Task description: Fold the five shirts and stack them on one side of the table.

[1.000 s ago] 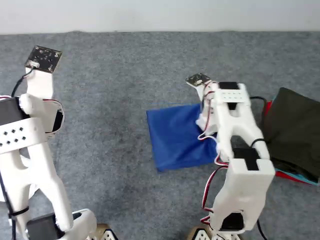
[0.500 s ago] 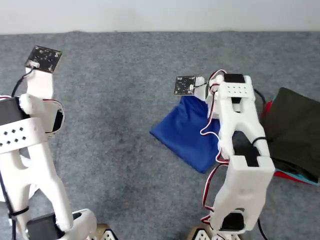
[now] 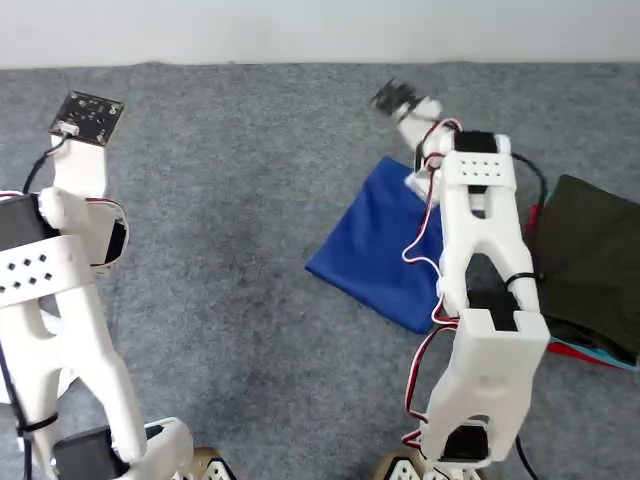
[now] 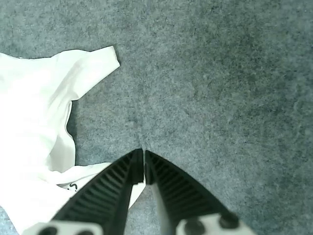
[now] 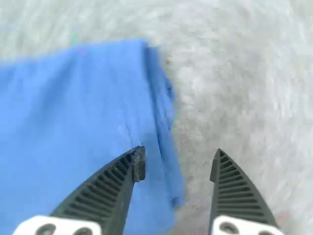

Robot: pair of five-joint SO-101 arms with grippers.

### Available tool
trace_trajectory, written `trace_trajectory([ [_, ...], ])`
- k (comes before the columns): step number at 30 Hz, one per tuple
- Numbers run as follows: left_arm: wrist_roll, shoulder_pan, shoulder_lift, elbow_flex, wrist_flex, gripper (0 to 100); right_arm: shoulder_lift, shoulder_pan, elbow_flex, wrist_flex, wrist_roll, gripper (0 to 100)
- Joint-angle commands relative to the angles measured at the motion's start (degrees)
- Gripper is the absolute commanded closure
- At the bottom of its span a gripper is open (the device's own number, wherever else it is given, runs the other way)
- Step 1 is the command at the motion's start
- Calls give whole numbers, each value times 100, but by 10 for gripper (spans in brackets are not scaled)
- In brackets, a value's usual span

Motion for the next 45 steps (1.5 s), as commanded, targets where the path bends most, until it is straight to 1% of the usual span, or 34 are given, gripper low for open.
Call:
trace_trajectory([
  [1,-44,-44,-211,-22,123,986,-189,-13,-712,892,-2268,775],
  [3,-44,-44,-202,-22,123,986,-189,-66,-1125,1754,-3095,775],
  [6,-44,-44,-202,-22,123,986,-171,-268,-1749,2985,-3736,775],
  [10,-44,-44,-202,-22,123,986,-171,-505,-2224,3723,-4589,775],
  [13,-44,-44,-211,-22,123,986,-259,-549,-2233,3776,-5275,778],
  [16,-44,-44,-211,-22,123,986,-391,-541,-2224,3793,-5749,779],
  [19,-44,-44,-264,-22,123,986,-637,-541,-2154,3802,-5890,777],
  [23,-44,-44,-448,-22,123,986,-1015,-585,-1459,3785,-6180,773],
  [25,-70,-44,-492,-22,123,986,-1059,-611,-1011,3776,-6295,744],
  [28,-334,-44,-510,-22,123,986,-1086,-593,-554,3776,-6602,693],
  [31,-378,-44,-510,-22,123,986,-1024,-576,-97,3407,-6629,691],
  [38,-378,-53,-519,-22,123,986,-699,-418,1284,1745,-6620,691],
  [42,-378,-53,-519,-22,123,986,-418,-418,1741,1007,-6611,691],
  [45,-378,-53,-519,-22,123,986,-119,-259,1864,576,-6620,691],
])
